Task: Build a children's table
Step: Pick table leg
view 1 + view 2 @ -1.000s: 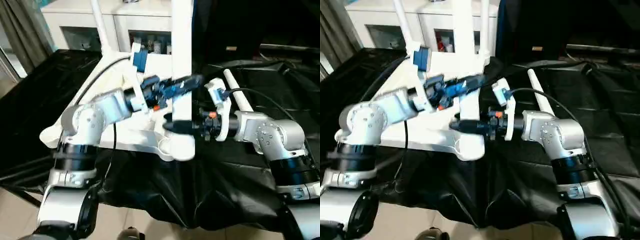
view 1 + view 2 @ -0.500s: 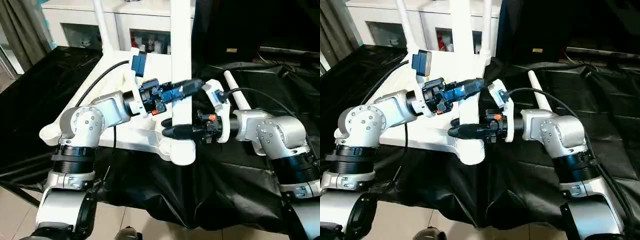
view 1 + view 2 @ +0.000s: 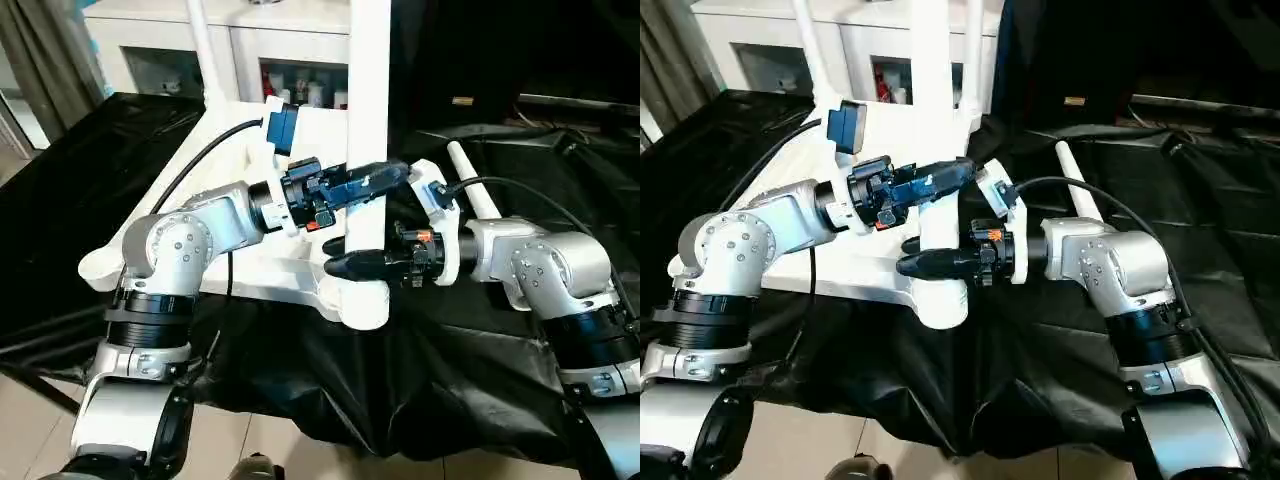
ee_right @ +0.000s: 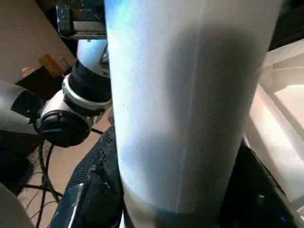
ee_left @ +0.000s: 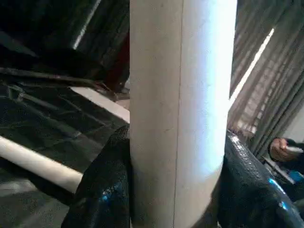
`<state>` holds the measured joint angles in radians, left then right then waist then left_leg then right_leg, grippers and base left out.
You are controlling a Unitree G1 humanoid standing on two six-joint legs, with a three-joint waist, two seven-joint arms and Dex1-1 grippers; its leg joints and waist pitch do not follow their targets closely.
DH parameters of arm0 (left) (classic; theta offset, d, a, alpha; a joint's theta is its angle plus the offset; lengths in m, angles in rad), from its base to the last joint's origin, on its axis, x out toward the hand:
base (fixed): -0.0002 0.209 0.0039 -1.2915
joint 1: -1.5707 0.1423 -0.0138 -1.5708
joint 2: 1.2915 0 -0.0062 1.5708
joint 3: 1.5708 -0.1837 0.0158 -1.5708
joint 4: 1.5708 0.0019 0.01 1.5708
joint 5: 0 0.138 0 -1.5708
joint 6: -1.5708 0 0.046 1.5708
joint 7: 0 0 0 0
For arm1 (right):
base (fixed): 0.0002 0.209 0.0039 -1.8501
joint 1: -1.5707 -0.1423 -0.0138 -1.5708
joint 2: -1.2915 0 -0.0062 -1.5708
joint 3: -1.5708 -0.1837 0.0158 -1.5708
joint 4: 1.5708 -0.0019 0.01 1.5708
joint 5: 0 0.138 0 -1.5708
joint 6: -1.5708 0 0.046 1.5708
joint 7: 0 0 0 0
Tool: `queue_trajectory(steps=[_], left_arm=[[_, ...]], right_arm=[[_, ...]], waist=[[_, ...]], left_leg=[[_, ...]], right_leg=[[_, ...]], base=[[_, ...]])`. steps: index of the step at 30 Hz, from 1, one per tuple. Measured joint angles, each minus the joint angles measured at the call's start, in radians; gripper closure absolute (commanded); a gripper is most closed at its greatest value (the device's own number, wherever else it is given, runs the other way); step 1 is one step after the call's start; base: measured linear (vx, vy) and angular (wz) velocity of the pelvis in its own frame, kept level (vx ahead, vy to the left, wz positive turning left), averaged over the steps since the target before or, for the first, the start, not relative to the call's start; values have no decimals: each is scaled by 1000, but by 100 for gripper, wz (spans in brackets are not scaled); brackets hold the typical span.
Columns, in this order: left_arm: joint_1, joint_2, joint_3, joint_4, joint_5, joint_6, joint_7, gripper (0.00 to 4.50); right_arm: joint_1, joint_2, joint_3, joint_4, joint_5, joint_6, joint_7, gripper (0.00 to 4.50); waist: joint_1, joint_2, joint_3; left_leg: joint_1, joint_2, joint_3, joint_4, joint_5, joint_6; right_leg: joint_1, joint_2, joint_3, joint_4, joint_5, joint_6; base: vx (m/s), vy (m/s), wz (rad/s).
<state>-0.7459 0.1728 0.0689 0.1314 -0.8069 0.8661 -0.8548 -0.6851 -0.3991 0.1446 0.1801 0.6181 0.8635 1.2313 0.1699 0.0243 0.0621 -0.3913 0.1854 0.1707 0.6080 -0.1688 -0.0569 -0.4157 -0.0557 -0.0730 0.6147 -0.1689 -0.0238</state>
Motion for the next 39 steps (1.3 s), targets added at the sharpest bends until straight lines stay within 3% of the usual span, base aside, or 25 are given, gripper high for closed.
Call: queue_trajectory(steps=[3,6,15,20,27,30,39], left_arm=[[11,-30,18,-4,-1,-41,22,262],[53,-83,82,-21,-22,-106,47,262],[110,-99,134,-35,-66,-117,64,262],[109,-46,46,-47,-8,-142,-4,262],[92,-7,-30,-71,47,-137,-49,262],[85,-5,-50,-68,67,-145,-52,192],[78,-31,-45,-48,79,-155,-46,142]], right_arm=[[0,21,-20,3,0,-18,-26,260],[8,71,-64,-1,12,-46,-76,260],[78,157,-87,-40,38,-92,-176,260],[144,153,-75,-95,16,-130,-182,261],[145,137,-35,-104,-10,-157,-182,261],[145,130,-27,-108,-29,-161,-185,261],[143,113,-24,-100,-59,-180,-204,261]], waist=[[0,-1,0],[-2,-2,0],[2,-3,-1],[0,-2,-1],[-5,-2,-1],[-3,-2,-1],[-4,-2,-1]], left_leg=[[0,0,0,0,0,0],[0,0,0,0,0,0],[1,0,1,1,0,0],[4,0,1,1,0,0],[5,1,1,0,1,0],[5,0,1,0,0,0],[5,0,1,0,0,0]], right_leg=[[0,0,0,0,0,0],[0,0,0,0,0,0],[2,-1,0,0,1,0],[4,-1,0,0,0,1],[5,-1,0,0,0,1],[5,-1,0,0,0,1],[6,-1,0,0,0,1]], base=[[0,0,0],[0,0,0],[0,0,0],[0,0,0],[0,0,0],[0,0,0],[0,0,0]])
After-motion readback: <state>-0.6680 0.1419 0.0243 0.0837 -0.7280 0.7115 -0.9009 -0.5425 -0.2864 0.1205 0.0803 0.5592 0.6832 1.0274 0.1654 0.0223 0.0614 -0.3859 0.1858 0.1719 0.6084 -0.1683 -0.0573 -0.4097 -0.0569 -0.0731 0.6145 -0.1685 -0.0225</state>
